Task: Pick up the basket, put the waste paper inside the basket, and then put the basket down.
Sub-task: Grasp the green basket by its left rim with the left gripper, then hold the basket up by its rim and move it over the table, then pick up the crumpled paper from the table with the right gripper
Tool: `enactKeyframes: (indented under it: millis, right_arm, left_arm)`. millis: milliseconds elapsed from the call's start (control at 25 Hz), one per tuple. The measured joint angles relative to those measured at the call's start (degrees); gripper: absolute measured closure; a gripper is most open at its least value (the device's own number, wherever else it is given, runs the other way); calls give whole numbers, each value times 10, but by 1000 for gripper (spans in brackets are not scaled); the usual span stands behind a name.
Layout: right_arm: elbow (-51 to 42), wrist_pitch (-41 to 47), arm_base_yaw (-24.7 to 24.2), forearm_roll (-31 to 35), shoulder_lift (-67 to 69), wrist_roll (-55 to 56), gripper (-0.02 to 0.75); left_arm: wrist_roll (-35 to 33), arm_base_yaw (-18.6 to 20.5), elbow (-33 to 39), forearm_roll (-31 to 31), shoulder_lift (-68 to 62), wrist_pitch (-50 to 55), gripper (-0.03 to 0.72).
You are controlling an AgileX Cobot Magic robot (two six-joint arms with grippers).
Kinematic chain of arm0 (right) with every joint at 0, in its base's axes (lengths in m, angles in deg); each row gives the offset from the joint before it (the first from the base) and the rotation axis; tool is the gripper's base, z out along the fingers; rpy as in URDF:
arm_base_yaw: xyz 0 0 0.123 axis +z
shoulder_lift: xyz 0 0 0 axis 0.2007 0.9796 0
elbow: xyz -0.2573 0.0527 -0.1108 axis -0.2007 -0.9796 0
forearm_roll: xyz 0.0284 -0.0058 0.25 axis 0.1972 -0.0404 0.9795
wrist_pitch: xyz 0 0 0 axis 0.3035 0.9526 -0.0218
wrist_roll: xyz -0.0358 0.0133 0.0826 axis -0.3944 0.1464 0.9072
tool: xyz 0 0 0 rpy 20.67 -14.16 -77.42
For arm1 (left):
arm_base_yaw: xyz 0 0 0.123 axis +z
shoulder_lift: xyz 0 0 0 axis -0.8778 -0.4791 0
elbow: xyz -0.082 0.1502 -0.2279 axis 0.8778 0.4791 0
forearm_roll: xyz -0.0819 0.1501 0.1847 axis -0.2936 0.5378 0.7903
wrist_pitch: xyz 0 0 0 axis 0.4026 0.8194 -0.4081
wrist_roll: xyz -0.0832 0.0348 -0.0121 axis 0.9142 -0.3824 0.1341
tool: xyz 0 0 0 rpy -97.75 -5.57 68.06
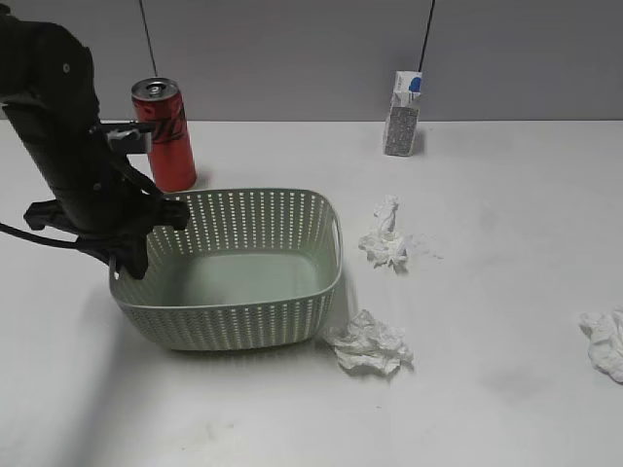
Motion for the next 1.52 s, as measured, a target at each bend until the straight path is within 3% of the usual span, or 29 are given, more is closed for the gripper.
enactKeyframes:
  millis: [80,480,760,920,1280,1520]
  right_arm:
    - [0,0,0,0,0,0,146]
    - [26,-64,0,10,62,3,147]
    - [62,-76,0,5,314,48,147]
    - [81,-85,0,-53,498,110,147]
    - [87,-288,0,-108,829,180,147]
    - [88,-338,0,-184,932,297,147]
  left_arm:
    - [0,0,-1,1,0,-3,689]
    - [1,2,-1,55,78,-10,689]
    - [41,2,-1,88,100,-7,689]
    - [45,2,-1,83,100,-6,689]
    - [45,2,-1,80,100,3,689]
    - [45,2,-1,80,100,7,689]
